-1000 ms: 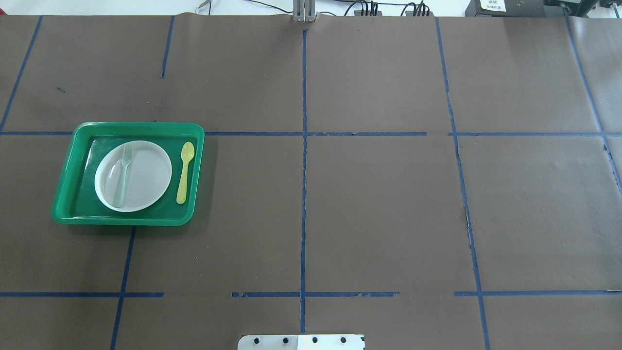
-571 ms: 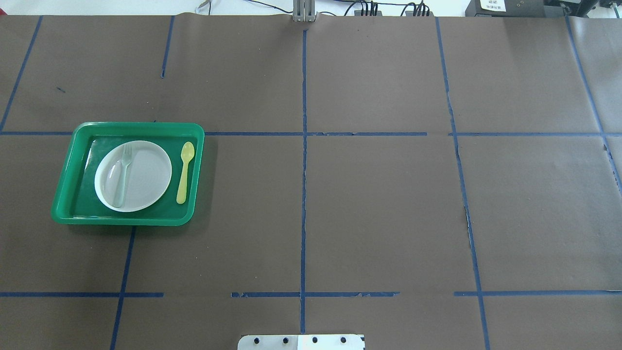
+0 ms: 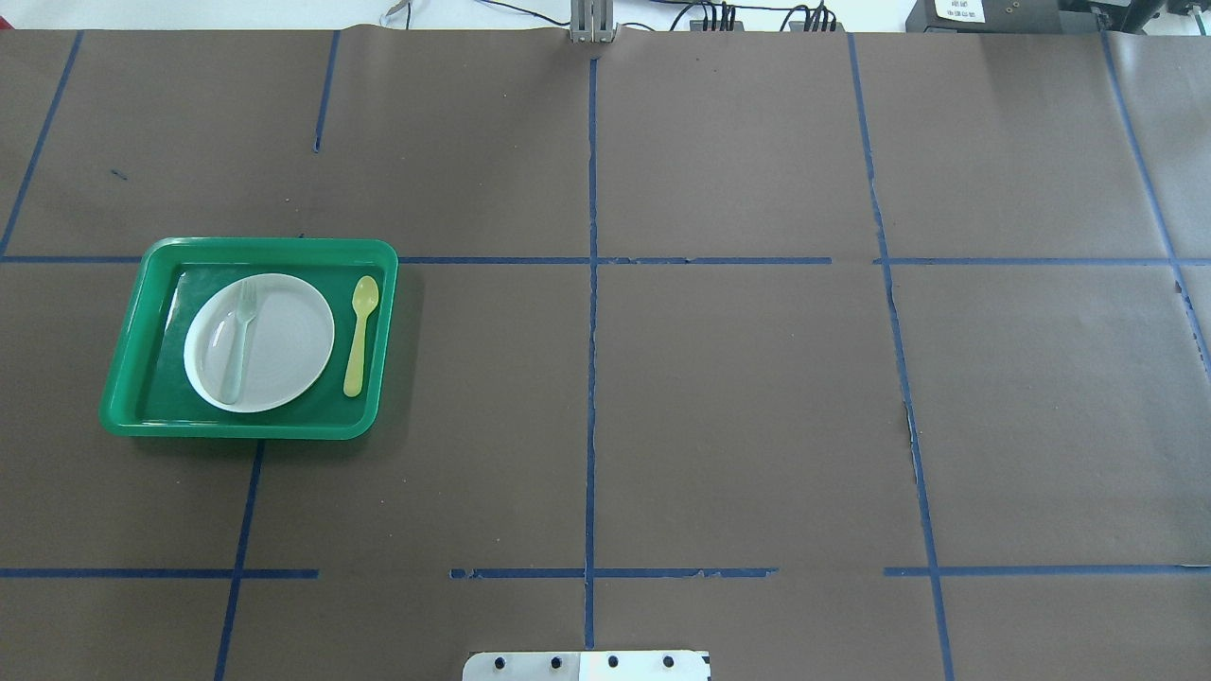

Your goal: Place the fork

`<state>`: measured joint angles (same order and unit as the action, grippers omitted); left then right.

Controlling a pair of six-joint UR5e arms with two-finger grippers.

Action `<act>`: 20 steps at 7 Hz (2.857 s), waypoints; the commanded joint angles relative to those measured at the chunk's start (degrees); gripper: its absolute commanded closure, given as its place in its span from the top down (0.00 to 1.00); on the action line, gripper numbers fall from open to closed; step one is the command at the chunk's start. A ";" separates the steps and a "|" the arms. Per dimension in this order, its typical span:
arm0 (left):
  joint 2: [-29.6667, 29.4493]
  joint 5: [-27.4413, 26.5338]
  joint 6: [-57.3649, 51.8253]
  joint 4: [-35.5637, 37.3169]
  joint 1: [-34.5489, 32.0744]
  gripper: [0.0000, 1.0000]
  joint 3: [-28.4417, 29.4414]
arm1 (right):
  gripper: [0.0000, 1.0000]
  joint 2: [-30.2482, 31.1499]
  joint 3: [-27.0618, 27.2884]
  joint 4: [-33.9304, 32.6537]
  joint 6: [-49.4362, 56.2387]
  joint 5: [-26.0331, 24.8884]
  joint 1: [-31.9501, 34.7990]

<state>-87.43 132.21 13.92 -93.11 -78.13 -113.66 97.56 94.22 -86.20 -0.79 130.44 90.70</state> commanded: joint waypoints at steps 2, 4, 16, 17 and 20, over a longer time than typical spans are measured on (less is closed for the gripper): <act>-7.29 -5.11 21.36 -3.92 17.70 1.00 0.45 | 1.00 0.00 0.00 -0.02 0.00 -0.01 0.00; -7.75 -12.13 32.95 -16.85 25.27 1.00 7.79 | 1.00 0.00 0.00 -0.02 0.00 -0.01 0.00; -8.28 -17.34 41.10 -25.64 35.41 0.59 16.19 | 1.00 0.00 0.00 0.06 0.09 0.08 0.00; -8.02 -17.25 41.19 -25.63 35.41 0.59 16.19 | 1.00 0.00 0.00 -0.02 0.00 0.08 0.00; -7.93 -16.82 41.28 -25.46 35.41 0.00 15.84 | 1.00 0.00 0.00 0.06 0.00 -0.01 0.00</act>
<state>-95.40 115.06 55.13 -118.66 -42.72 -97.55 97.56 94.22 -86.20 -0.79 130.48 90.70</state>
